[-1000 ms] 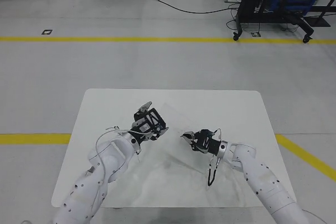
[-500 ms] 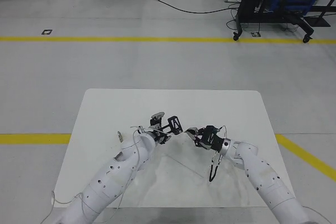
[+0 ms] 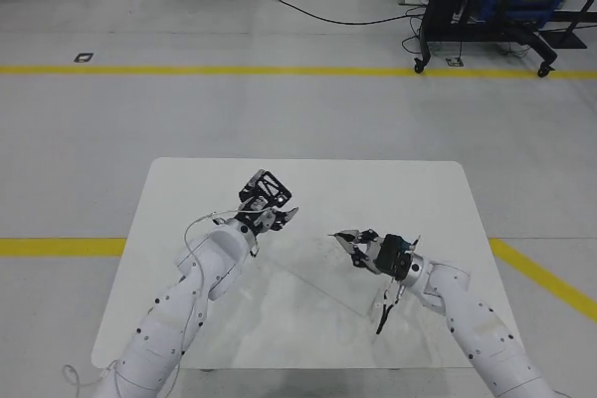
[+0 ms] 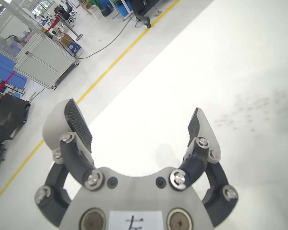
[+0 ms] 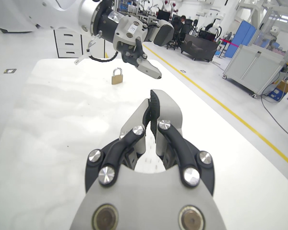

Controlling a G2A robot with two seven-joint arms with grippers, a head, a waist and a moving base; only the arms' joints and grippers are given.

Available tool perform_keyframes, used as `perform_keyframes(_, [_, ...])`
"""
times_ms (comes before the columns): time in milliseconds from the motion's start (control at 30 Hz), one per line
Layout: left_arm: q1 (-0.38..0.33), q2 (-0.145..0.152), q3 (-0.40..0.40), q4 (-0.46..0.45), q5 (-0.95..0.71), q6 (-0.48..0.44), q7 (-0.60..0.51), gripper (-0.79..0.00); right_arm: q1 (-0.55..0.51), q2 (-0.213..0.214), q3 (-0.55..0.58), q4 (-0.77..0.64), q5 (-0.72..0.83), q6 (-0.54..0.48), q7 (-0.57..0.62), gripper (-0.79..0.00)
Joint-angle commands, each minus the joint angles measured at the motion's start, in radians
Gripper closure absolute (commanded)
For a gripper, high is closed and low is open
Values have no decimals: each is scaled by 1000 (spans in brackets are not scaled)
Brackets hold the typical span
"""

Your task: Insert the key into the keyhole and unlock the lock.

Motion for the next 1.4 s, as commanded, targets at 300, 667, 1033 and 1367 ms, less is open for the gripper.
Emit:
perform_keyframes(300, [26,-3,-35,80,-244,-104,187,-785,-5,-6,5,15,131,-31,-21,0])
perform_keyframes(667, [-56,7,-103,433,-1338,-787,198,-754,19,-18,-21,100,538,-309,22,0])
perform_keyframes(1033, [-225,20,31,520,-1898,-787,-445,-785,179,-58,-253,195,1011,-322,413,0])
perform_keyframes(1367, [-242,28,99,512,-1851,-787,-445,-674,191,-46,-261,158,1099,-322,398,0])
